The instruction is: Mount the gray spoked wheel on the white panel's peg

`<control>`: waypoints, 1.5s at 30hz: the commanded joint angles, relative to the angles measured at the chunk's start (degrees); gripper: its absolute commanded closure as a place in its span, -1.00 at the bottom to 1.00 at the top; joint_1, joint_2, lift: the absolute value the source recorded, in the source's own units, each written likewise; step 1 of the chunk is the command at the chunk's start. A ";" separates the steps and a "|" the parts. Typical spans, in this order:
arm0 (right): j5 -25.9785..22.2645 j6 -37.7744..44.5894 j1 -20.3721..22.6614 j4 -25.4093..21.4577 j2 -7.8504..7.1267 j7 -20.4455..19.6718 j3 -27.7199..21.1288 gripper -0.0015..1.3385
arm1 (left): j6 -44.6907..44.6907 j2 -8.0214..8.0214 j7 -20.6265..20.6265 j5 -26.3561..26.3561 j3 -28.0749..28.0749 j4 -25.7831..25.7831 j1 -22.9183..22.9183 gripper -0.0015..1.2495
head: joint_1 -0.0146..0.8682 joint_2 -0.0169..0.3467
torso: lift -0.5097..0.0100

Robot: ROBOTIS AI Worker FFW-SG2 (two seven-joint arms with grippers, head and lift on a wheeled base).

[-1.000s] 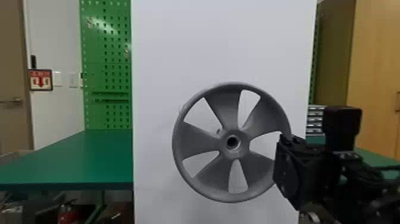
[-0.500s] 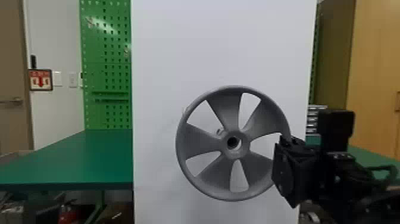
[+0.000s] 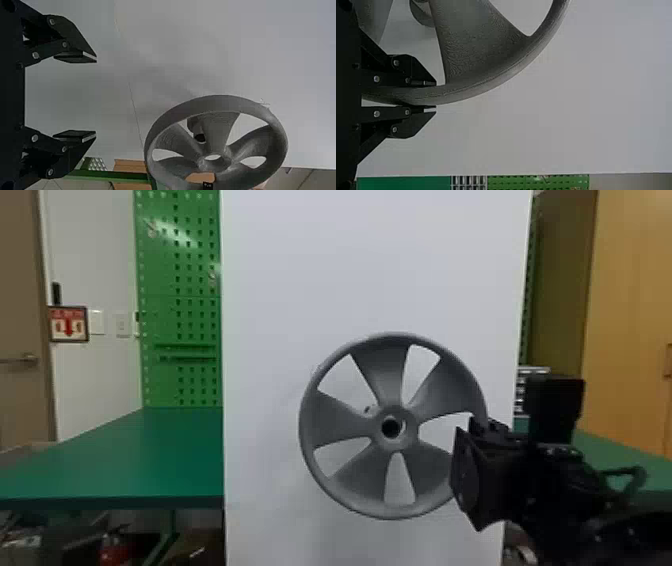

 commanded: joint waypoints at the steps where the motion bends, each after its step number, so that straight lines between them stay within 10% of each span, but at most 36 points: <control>1: -0.37 -0.18 -0.82 0.60 0.19 -0.68 0.46 0.85 | 0.00 0.00 0.00 -0.02 -0.11 0.00 -0.09 -0.10 | -0.69 -0.95 | -0.57; 45: 0.25 -2.90 -3.72 9.57 0.19 -4.81 1.25 0.85 | 0.00 0.35 0.26 -0.11 -0.73 0.09 -0.44 -0.10 | -0.69 -0.95 | -0.57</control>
